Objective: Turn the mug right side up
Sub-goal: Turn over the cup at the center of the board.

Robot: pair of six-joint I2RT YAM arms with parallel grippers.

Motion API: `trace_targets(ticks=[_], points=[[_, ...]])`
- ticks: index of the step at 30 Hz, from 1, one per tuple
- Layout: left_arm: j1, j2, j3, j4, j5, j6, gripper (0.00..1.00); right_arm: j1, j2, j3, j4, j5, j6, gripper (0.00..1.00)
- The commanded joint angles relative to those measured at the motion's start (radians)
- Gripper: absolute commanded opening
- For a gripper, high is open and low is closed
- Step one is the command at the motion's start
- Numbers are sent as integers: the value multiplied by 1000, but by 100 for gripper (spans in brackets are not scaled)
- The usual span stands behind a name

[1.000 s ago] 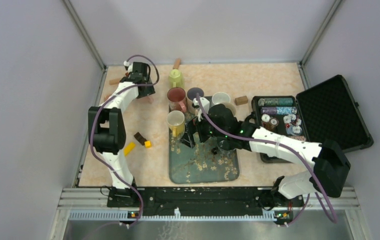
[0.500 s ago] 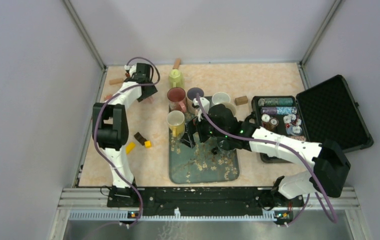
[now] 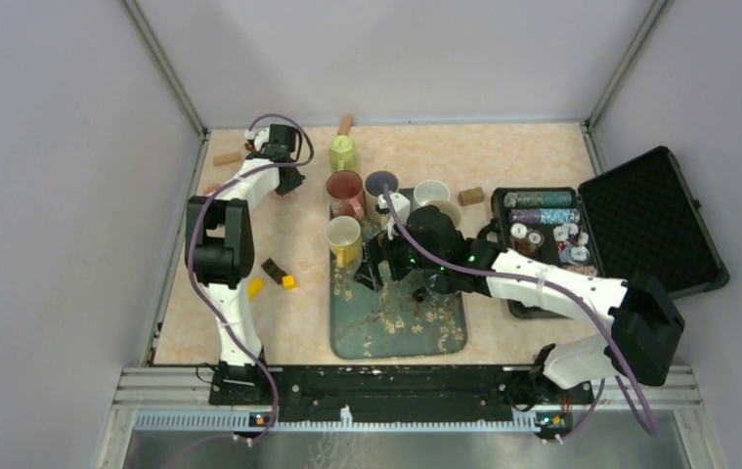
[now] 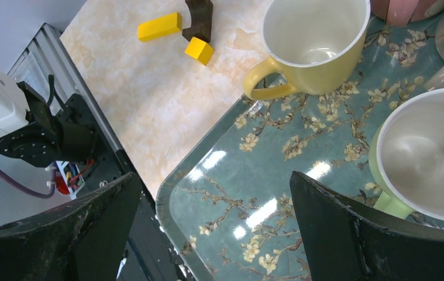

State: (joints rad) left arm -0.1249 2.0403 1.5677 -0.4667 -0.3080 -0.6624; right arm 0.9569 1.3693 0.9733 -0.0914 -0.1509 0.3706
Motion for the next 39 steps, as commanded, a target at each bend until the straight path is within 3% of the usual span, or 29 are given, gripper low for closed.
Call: trace_targets(ticks=[1, 3, 25, 34, 39], points=[[2, -8, 23, 27, -4, 8, 7, -10, -27, -4, 20, 13, 1, 99], [2, -24, 14, 36, 1, 18, 0, -9, -28, -2, 20, 18, 2, 99], [2, -327, -71, 148, 163, 133, 0, -42, -42, 120, 61, 174, 95, 99], [1, -446, -25, 167, 270, 159, 0, -153, -58, 188, 85, 36, 178, 99], [1, -505, -3, 185, 382, 136, 0, -224, -23, 191, 185, -123, 271, 99]])
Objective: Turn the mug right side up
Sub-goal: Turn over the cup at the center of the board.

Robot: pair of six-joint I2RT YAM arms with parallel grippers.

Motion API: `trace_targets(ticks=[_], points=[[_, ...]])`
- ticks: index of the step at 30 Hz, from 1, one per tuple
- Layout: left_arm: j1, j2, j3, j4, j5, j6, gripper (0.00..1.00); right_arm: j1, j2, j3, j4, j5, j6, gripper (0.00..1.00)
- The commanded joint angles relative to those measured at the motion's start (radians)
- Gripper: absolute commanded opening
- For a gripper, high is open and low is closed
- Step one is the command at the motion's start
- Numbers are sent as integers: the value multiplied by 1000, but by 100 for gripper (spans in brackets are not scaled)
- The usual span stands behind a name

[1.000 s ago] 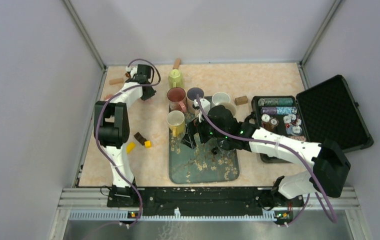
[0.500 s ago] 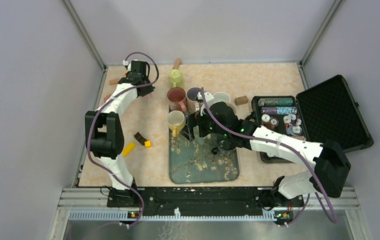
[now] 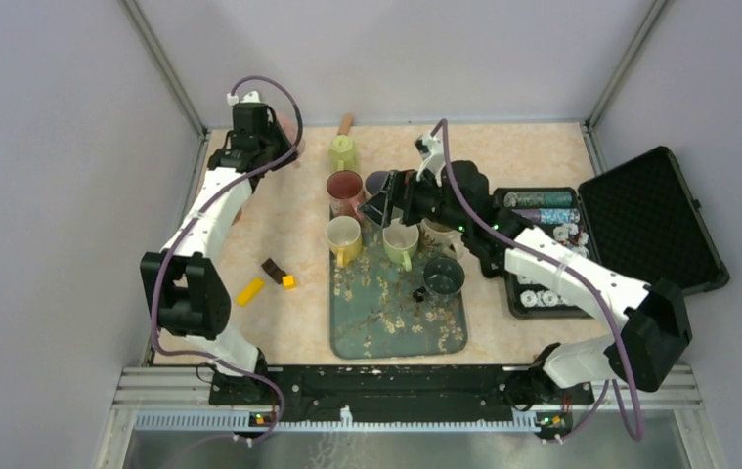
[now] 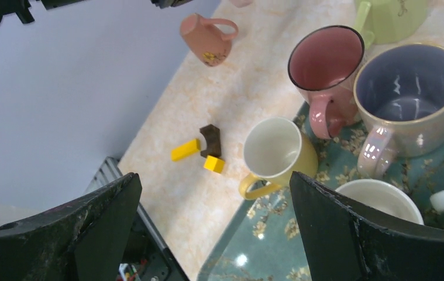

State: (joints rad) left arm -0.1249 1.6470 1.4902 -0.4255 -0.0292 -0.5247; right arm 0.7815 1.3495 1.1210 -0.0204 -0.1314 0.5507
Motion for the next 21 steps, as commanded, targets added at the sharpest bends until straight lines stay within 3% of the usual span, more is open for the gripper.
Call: trace_targets(ticks=[1, 7, 21], points=[[0, -122, 74, 151, 128, -17, 0, -63, 5, 41, 141, -175, 108, 99], [-13, -165, 53, 229, 281, -115, 0, -126, 73, 43, 290, -293, 235, 98], [-49, -268, -167, 677, 572, -488, 0, -160, 198, 89, 531, -394, 433, 92]])
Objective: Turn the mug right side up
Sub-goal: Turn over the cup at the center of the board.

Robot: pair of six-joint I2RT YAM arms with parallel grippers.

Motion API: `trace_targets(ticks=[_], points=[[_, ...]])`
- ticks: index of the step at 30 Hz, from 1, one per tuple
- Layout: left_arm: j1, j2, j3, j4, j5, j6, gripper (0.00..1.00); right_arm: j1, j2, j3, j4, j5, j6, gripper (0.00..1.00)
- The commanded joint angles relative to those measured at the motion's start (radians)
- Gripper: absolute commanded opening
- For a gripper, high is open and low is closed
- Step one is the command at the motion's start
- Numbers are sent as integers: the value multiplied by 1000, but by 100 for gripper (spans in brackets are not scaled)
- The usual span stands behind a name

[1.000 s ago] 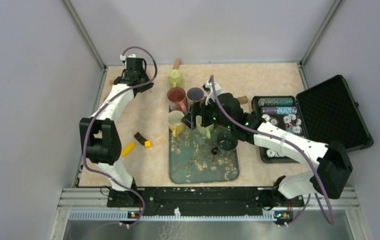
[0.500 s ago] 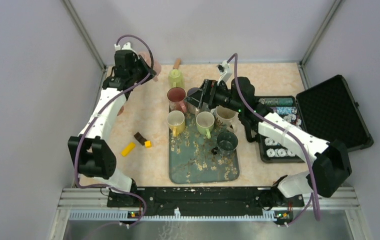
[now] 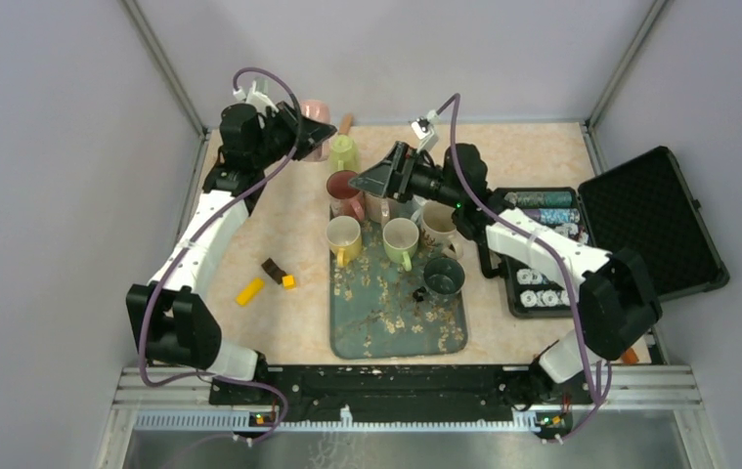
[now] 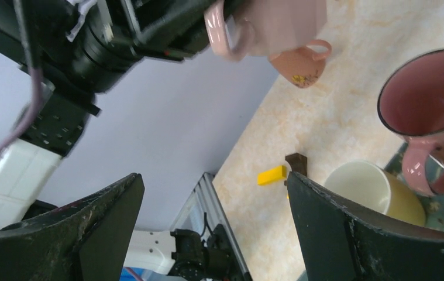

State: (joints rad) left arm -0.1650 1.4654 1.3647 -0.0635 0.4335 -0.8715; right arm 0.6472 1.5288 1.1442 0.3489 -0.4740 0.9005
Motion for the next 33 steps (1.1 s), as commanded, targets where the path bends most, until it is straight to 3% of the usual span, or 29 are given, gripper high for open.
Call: trace_targets(ticks=[1, 4, 7, 10, 14, 22, 29, 33], points=[[-11, -91, -58, 341, 117, -166, 0, -31, 30, 66, 194, -61, 113, 92], [-17, -86, -73, 368, 132, -202, 0, -42, 68, 72, 287, -91, 196, 88], [-22, -75, -57, 337, 138, -205, 0, -41, 83, 92, 247, -85, 165, 84], [-37, -64, -18, 254, 127, -181, 0, -22, 53, 137, 47, 17, -37, 79], [-61, -61, 1, 185, 82, -167, 0, 75, 10, 227, -243, 334, -335, 78], [-131, -58, 1, 129, -6, -178, 0, 213, 18, 267, -281, 682, -531, 73], [-166, -64, 0, 127, -30, -182, 0, 241, 56, 304, -313, 801, -554, 57], [-182, -71, 2, 109, -38, -177, 0, 242, 54, 296, -290, 832, -553, 55]])
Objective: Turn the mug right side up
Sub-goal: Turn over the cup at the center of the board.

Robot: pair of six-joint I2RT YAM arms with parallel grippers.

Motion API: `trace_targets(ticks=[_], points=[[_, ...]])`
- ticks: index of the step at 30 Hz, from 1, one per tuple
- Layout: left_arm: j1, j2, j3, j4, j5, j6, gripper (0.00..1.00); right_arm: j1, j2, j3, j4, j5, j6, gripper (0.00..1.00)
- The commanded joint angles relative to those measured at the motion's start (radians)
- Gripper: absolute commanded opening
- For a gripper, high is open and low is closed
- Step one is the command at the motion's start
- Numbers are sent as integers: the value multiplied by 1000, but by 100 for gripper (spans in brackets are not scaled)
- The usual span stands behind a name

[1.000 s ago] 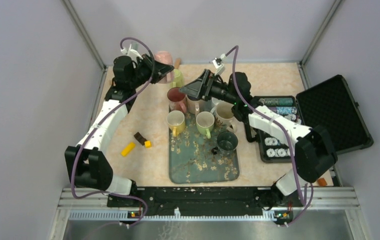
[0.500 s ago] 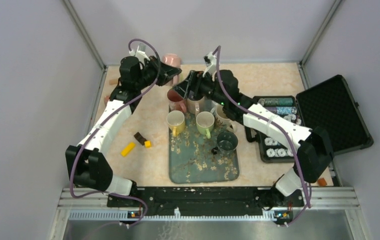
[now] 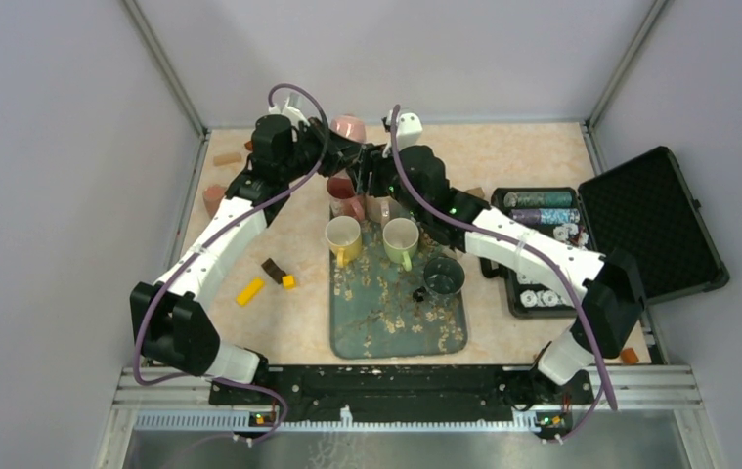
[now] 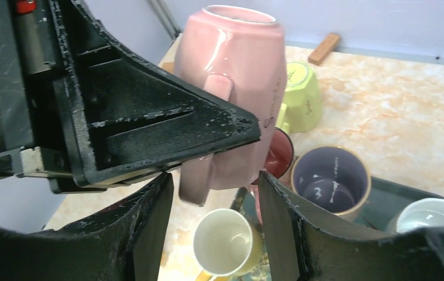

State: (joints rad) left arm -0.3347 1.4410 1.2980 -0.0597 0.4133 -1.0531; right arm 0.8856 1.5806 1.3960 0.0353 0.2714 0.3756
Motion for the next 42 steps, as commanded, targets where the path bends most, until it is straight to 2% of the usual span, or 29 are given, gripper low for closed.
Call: trace_targets(ticks=[1, 7, 20, 25, 28, 30, 31, 33, 35, 42], points=[[-15, -49, 63, 104, -19, 3, 0, 4, 6, 48, 28, 85, -30, 54], [-29, -53, 52, 115, -24, -7, 0, 31, 32, 72, 11, 84, -49, 47], [-65, -81, 38, 107, -39, -1, 0, 38, 65, 106, 0, 98, -40, 41], [-73, -97, 21, 86, -41, 16, 0, 42, 71, 123, -4, 106, -38, 14], [-76, -108, 11, 70, -46, 36, 0, 46, 65, 120, -7, 116, -41, 2], [-75, -114, -3, 71, -47, 46, 0, 50, 60, 117, -9, 120, -46, 0], [-76, -115, -7, 70, -45, 53, 2, 54, 58, 117, -11, 119, -48, 0], [-76, -117, -11, 67, -45, 70, 16, 56, 50, 116, -22, 114, -48, 0], [-76, -122, -13, 64, -49, 95, 23, 56, 40, 112, -32, 102, -34, 0], [-76, -149, -31, 70, -73, 192, 64, 56, -1, 121, -114, 36, 36, 0]])
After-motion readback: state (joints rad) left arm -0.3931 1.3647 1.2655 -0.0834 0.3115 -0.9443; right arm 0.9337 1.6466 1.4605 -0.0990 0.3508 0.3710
